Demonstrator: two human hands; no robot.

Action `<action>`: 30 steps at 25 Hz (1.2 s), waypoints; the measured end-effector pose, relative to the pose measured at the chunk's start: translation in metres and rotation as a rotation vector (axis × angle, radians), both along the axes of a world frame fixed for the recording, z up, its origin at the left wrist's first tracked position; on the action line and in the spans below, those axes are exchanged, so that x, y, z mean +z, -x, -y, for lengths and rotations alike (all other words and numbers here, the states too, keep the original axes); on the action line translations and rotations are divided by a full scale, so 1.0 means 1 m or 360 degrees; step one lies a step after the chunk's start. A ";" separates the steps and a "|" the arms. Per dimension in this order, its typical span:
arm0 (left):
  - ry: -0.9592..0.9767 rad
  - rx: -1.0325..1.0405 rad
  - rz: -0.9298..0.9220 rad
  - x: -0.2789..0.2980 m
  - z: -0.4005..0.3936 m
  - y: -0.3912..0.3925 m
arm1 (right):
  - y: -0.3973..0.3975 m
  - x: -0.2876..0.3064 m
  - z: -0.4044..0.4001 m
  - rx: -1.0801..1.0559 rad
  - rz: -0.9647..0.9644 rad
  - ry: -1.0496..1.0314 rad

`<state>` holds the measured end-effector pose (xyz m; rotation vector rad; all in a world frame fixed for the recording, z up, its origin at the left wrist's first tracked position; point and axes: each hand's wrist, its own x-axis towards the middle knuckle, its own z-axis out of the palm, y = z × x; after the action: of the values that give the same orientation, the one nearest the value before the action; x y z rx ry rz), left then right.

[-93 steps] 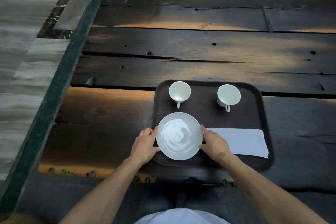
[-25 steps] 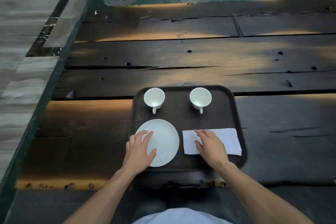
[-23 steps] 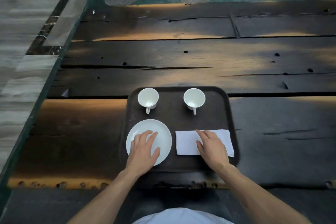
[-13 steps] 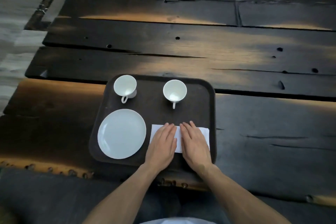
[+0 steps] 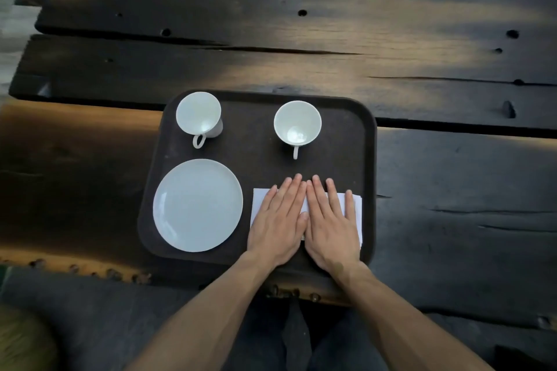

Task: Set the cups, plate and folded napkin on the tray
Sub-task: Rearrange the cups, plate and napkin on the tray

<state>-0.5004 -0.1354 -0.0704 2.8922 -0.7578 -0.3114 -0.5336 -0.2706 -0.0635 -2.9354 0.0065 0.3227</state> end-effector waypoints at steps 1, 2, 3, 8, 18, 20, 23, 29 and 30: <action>-0.0024 -0.0007 0.0004 0.000 -0.002 0.000 | 0.001 -0.001 0.000 -0.0003 -0.0006 0.0022; -0.0047 -0.0018 0.0013 0.001 -0.003 0.000 | 0.002 -0.002 0.000 -0.0004 -0.0007 0.0042; -0.0069 -0.0032 0.0015 0.001 -0.003 0.000 | 0.002 -0.003 0.000 -0.0007 -0.0010 0.0059; -0.0138 -0.0046 -0.0006 0.000 -0.006 -0.001 | 0.004 -0.006 0.008 -0.0009 0.0003 0.0093; -0.0149 0.0116 -0.0086 0.005 0.001 -0.001 | 0.003 -0.004 0.002 -0.0140 0.0004 0.0132; -0.0124 0.0140 -0.0101 0.012 0.002 -0.003 | 0.001 0.003 0.003 -0.0120 0.0001 0.0125; 0.0014 0.0031 -0.0132 0.018 0.000 0.006 | 0.010 0.008 0.001 0.0033 0.0020 0.0105; 0.0031 -0.0056 -0.0220 0.009 -0.012 0.023 | 0.021 0.003 -0.004 0.0044 -0.0132 0.0173; 0.0023 -0.0057 -0.0229 0.009 -0.012 0.022 | 0.021 0.003 -0.003 0.0042 -0.0150 0.0193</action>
<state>-0.5222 -0.1233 -0.0615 2.8079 -0.7842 -0.5099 -0.5544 -0.2672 -0.0602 -3.0390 0.0005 0.4806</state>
